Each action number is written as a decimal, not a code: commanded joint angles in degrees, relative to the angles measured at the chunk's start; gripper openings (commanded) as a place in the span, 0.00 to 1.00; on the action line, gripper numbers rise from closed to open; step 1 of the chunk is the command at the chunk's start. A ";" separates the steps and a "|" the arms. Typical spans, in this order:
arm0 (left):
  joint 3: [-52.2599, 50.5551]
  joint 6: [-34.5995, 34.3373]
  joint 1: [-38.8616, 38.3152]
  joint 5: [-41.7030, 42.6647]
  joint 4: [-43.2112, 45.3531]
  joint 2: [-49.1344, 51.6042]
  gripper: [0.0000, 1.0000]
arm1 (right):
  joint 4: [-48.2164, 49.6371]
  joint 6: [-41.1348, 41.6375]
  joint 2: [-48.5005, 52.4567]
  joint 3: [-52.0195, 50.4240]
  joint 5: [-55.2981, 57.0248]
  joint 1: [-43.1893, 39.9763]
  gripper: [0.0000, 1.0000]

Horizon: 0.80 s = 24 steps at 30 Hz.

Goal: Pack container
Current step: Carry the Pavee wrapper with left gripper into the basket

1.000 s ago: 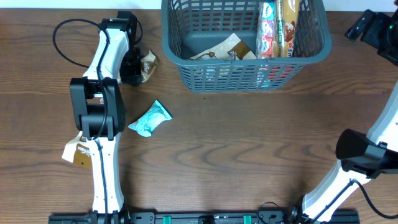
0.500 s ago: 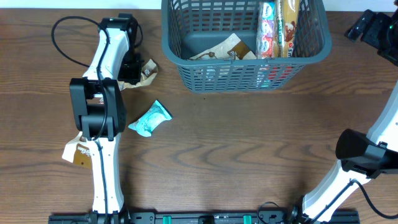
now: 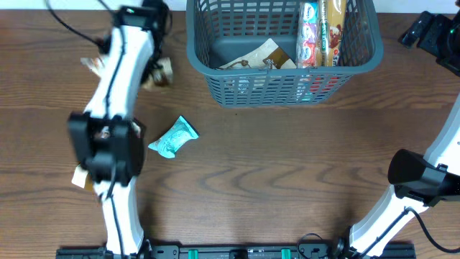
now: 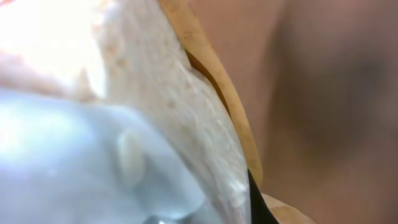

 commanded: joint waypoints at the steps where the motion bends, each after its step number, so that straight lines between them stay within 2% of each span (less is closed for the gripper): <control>1: 1.55 9.07 0.15 -6.32 2.38 -9.84 0.06 | -0.20 -0.35 -0.15 -0.11 -0.22 -0.24 0.99; 4: 1.55 13.70 -0.11 -3.87 7.06 -14.88 0.06 | -0.20 -0.35 -0.15 -0.11 -0.22 -0.24 0.99; 9: 1.55 23.34 -2.51 9.25 17.57 -21.09 0.06 | -0.20 -0.35 -0.15 -0.11 -0.22 -0.24 0.99; 12: 1.55 27.65 -6.08 12.98 23.04 -22.84 0.06 | -0.20 -0.35 -0.15 -0.11 -0.22 -0.24 0.99; 17: 1.55 35.80 -14.36 12.70 31.39 -22.62 0.06 | -0.20 -0.35 -0.15 -0.13 -0.24 -0.24 0.99; 24: 1.55 40.94 -22.47 9.99 39.17 -17.57 0.06 | -0.20 -0.35 -0.15 -0.13 -0.22 -0.24 0.99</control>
